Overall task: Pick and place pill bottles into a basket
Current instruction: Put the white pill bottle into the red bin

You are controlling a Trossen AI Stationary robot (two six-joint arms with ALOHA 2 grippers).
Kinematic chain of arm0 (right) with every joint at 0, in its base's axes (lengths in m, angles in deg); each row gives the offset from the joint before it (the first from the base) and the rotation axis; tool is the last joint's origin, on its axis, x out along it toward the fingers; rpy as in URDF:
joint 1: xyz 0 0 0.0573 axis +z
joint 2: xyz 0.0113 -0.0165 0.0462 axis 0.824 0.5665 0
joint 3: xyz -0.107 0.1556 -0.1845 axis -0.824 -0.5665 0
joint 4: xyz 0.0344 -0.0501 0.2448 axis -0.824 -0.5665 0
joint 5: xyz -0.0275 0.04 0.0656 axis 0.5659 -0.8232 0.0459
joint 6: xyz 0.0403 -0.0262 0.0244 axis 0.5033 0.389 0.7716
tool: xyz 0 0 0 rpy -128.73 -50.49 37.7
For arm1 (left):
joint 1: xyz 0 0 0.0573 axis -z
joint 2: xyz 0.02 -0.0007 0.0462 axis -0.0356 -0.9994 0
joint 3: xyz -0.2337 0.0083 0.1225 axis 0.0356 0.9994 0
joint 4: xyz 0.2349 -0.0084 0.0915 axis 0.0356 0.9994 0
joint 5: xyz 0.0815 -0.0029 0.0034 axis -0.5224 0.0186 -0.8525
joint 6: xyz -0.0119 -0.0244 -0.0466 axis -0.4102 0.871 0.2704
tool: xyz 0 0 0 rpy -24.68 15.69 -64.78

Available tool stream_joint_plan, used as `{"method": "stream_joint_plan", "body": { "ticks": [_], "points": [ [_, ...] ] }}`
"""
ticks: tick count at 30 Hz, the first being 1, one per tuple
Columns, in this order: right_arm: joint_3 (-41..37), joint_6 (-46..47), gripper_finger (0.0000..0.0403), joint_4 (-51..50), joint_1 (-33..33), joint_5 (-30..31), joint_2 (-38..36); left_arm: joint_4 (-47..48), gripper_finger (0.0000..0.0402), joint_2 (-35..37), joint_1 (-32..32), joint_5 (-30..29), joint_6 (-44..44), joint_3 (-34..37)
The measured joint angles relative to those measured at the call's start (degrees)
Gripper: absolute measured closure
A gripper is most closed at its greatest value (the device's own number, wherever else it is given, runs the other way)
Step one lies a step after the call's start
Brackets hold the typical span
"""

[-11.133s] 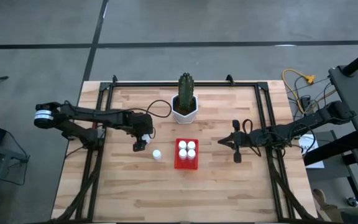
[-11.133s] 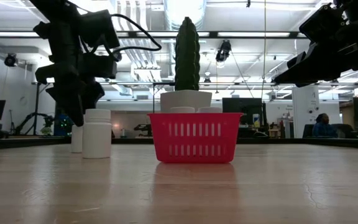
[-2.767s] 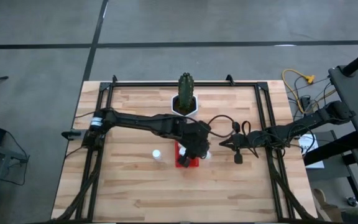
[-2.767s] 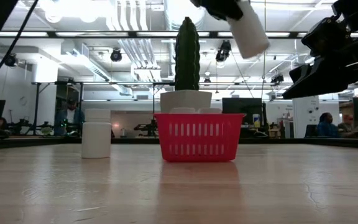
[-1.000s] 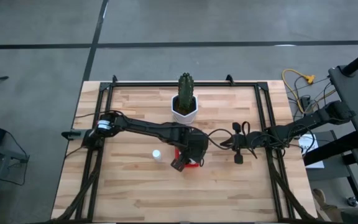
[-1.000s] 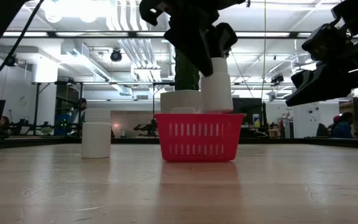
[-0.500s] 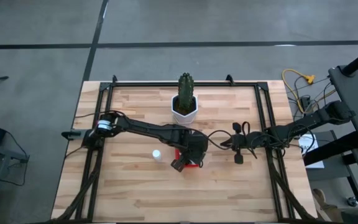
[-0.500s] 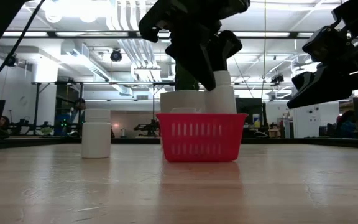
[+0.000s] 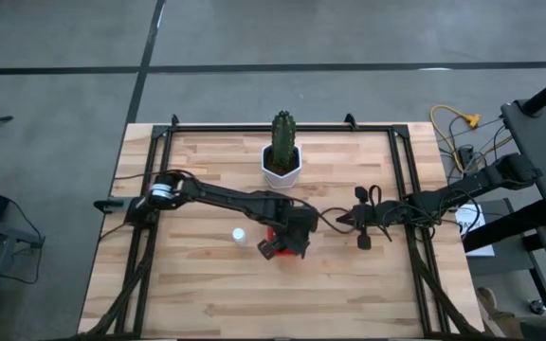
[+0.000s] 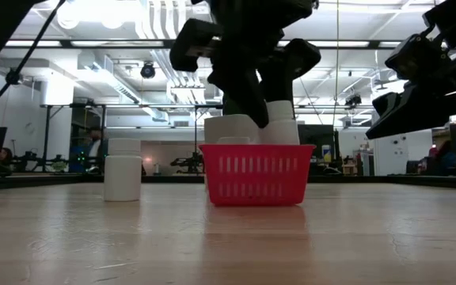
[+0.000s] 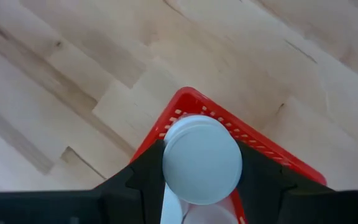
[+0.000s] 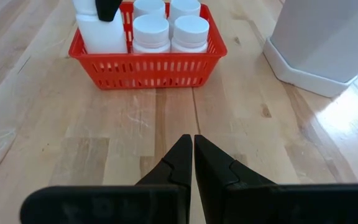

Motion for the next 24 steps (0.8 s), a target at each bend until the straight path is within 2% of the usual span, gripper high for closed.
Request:
{"method": "stream_joint_plan", "body": {
  "ticks": [8,24],
  "points": [
    [-0.1,0.6,0.0394,-0.4,0.0,0.0,0.0,0.5,0.0260,-0.3,0.0,0.0,-6.2,0.0],
    [-0.1,1.1,0.0394,-0.4,0.0,0.0,0.0,-0.5,0.0260,-0.4,-0.1,-0.2,-6.0,2.5]
  ]
}}
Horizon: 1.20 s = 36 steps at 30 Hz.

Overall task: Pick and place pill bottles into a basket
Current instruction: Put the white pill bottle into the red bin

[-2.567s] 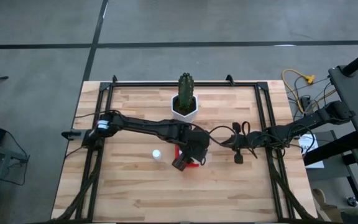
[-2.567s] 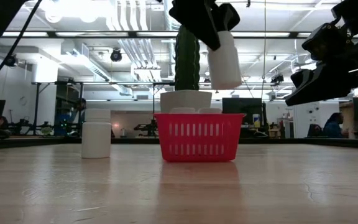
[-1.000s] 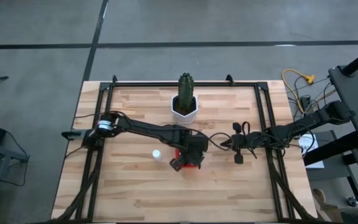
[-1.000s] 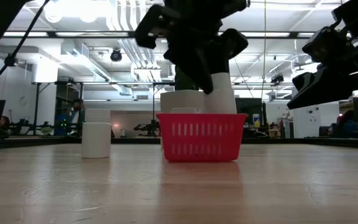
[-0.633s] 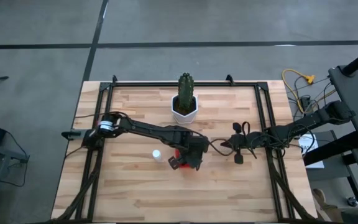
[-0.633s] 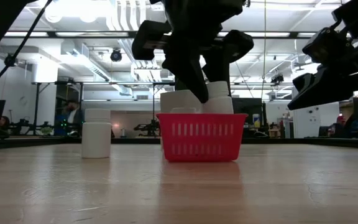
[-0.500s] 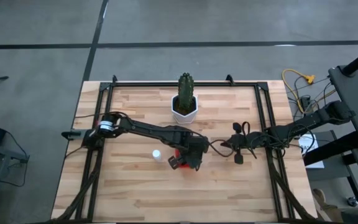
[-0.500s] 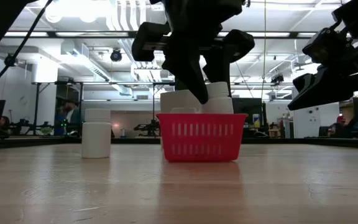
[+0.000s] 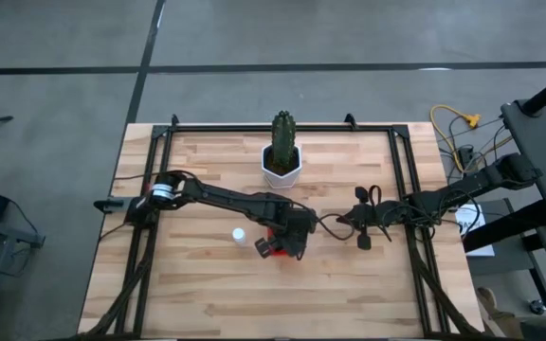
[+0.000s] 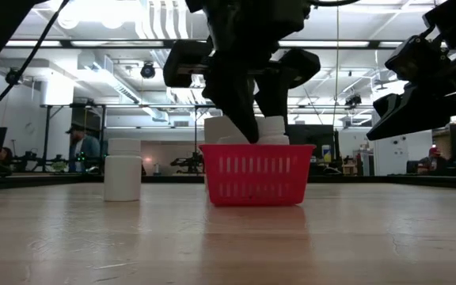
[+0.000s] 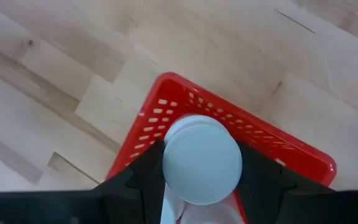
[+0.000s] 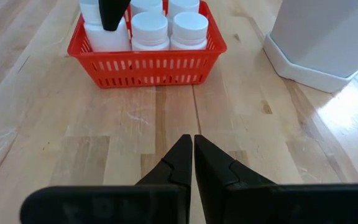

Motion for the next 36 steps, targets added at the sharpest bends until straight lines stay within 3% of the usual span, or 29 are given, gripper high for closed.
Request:
{"method": "stream_joint_plan", "body": {
  "ticks": [36],
  "points": [
    [0.0,0.9,0.0394,0.0,0.0,0.0,0.0,-4.5,0.0245,-0.4,-0.4,0.2,1.7,1.1]
  ]
}}
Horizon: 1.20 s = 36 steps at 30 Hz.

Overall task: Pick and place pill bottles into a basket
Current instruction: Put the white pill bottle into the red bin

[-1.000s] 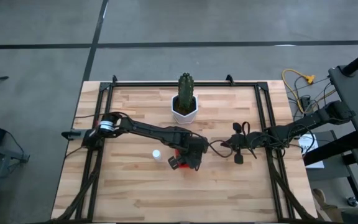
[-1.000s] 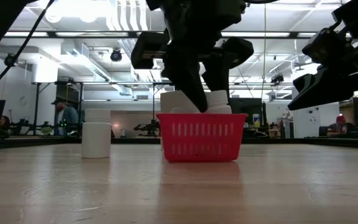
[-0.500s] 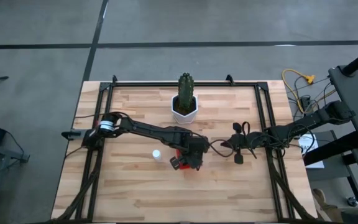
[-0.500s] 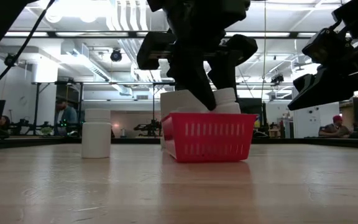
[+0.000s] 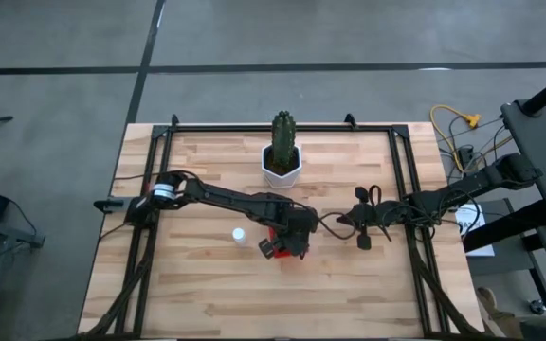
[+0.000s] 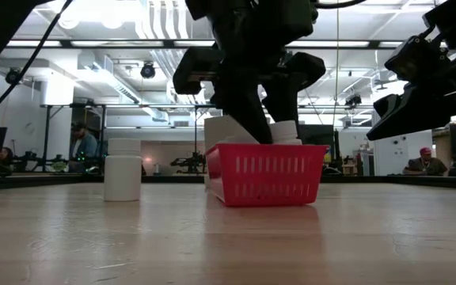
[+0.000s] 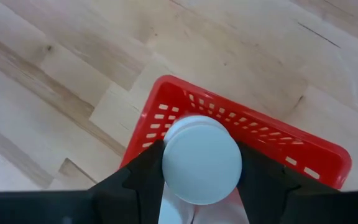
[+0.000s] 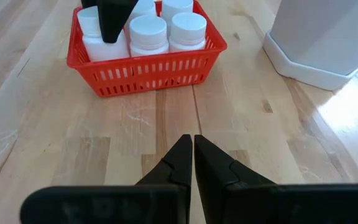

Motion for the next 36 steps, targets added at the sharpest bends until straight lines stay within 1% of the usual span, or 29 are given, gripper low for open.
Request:
{"method": "stream_joint_plan", "body": {
  "ticks": [19,24,36],
  "points": [
    [0.0,0.0,0.0394,0.0,0.0,0.0,0.0,-0.1,0.0245,0.0,-0.2,0.5,0.1,0.1],
    [0.0,0.2,0.0394,0.0,0.0,0.0,0.0,-1.0,0.0245,0.0,-0.3,0.6,2.9,0.1],
    [0.0,0.2,0.0394,0.0,0.0,0.0,0.0,-0.5,0.0245,0.0,-0.4,0.6,4.7,0.2]
  ]
}}
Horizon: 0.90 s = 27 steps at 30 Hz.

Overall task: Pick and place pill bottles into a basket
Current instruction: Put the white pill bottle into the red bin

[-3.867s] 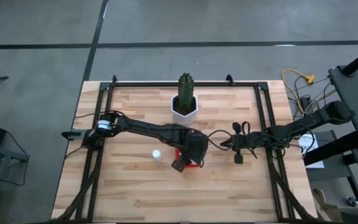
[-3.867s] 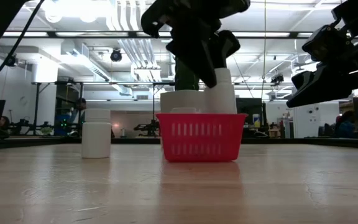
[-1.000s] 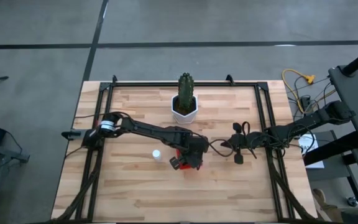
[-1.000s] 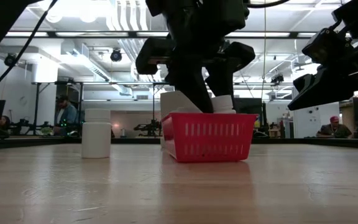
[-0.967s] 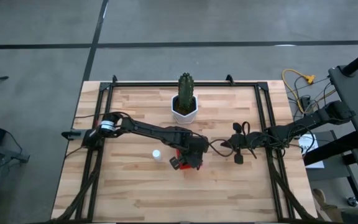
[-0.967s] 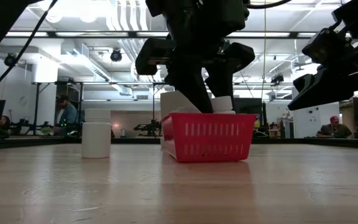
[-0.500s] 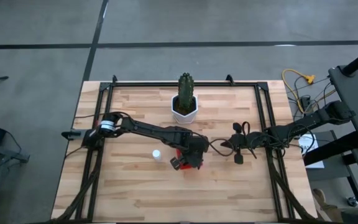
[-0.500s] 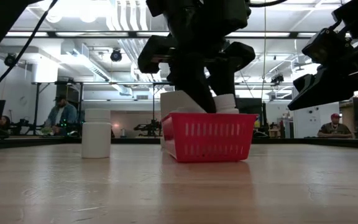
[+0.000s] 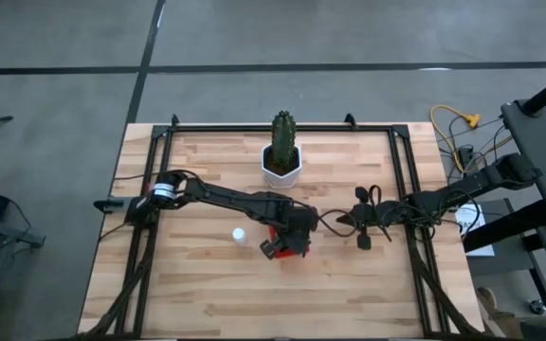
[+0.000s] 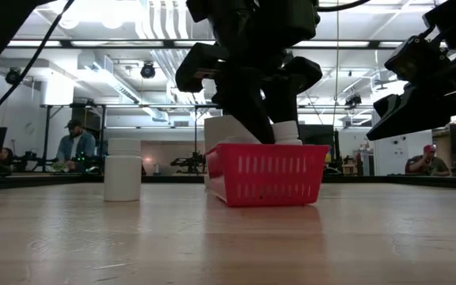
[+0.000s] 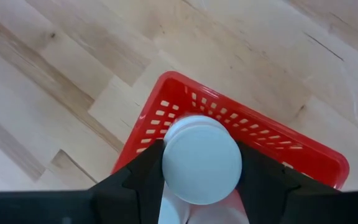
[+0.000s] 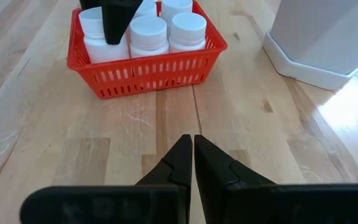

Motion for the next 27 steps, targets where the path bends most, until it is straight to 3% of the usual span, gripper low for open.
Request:
{"method": "stream_joint_plan", "body": {
  "ticks": [16,27],
  "points": [
    [-0.1,0.0,0.0394,0.0,0.0,0.0,0.0,-0.1,0.0242,-1.7,-0.5,0.5,1.3,-0.1],
    [-0.2,0.0,0.0394,0.0,0.0,0.0,0.3,0.1,0.0192,-1.9,-0.6,0.2,1.3,0.0]
  ]
}}
